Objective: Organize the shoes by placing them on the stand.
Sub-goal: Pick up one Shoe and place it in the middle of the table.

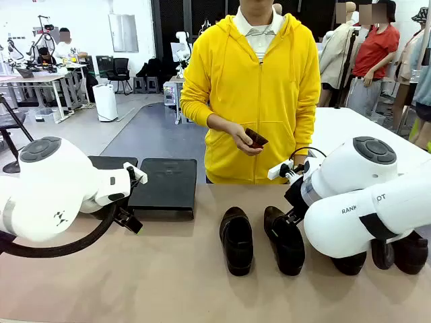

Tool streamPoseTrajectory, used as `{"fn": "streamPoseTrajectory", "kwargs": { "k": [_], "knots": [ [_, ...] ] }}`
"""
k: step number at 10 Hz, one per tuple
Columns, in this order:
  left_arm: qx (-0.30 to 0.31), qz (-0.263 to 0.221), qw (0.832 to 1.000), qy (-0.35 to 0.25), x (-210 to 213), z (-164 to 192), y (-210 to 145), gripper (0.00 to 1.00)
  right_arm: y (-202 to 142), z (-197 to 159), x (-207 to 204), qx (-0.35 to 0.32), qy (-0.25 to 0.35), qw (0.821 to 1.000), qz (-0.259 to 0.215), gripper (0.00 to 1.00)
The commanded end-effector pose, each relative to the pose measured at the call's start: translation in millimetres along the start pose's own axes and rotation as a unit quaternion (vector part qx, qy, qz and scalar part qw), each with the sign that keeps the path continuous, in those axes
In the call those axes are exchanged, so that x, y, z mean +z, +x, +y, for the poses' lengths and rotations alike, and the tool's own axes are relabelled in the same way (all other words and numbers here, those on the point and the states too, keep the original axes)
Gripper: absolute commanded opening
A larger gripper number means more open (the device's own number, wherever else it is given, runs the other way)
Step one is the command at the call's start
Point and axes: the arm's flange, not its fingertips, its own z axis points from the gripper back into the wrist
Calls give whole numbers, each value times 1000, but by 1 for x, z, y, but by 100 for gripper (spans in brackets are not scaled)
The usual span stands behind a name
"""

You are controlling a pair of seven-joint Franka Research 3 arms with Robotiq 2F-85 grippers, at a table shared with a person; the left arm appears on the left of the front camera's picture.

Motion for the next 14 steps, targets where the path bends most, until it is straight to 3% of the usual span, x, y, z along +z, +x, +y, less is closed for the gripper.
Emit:
{"fn": "streamPoseTrajectory", "kwargs": {
  "k": [1, 13, 14],
  "knots": [
    [0, 0, 1000, 0, 0, 0, 0, 100, 0, 0, 0, 0, 0, 1000, 0, 100],
    [0, 0, 1000, 0, 0, 0, 0, 100, 0, 0, 0, 0, 0, 1000, 0, 100],
    [0, 0, 1000, 0, 0, 0, 0, 100, 11, -8, 12, 0, 43, 999, 9, 100]
  ]
}}
